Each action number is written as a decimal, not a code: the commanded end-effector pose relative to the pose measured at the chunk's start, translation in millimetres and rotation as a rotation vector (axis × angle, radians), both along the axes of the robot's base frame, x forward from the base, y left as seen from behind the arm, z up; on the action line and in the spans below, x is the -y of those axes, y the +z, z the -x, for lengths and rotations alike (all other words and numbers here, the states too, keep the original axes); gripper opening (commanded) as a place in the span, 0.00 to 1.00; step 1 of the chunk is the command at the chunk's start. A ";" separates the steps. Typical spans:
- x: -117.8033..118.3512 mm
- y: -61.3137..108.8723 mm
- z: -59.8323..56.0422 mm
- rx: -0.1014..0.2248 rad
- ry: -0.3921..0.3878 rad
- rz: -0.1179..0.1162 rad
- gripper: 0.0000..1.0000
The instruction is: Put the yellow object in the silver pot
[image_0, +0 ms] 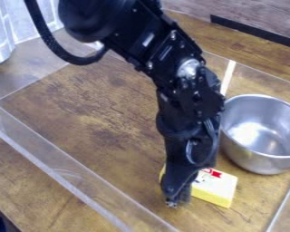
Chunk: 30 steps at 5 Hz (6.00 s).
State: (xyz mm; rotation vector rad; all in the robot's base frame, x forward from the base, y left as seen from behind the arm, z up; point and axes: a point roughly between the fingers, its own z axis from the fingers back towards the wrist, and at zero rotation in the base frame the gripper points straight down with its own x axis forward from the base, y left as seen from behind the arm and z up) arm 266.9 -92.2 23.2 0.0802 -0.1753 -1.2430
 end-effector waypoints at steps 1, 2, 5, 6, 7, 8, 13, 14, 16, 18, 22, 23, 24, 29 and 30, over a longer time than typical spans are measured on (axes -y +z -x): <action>-18.6 -29.1 43.6 -0.203 -0.029 -0.050 1.00; -12.3 -28.9 47.6 -0.208 -0.013 -0.039 1.00; 23.6 -33.2 47.7 -0.220 0.119 -0.005 1.00; 37.1 -37.4 45.2 -0.230 0.171 0.013 1.00; 46.4 -43.5 41.2 -0.239 0.199 0.024 1.00; 58.2 -49.8 35.6 -0.248 0.235 0.028 0.00; 56.9 43.6 18.6 -0.189 0.608 0.004 0.00; 61.9 80.9 -3.5 -0.164 0.651 0.014 0.00; 24.2 139.2 -46.3 -0.061 0.743 0.059 0.00; 8.1 123.4 -79.5 -0.047 0.750 0.105 0.00; 17.1 105.9 -117.9 -0.031 0.961 0.113 0.00; 18.8 103.0 -124.1 -0.027 1.050 0.116 0.00; 30.2 107.5 -135.9 -0.027 1.022 0.118 0.00; 26.8 74.6 -138.1 -0.048 1.027 0.109 1.00; 24.8 69.5 -132.9 -0.050 1.055 0.109 0.00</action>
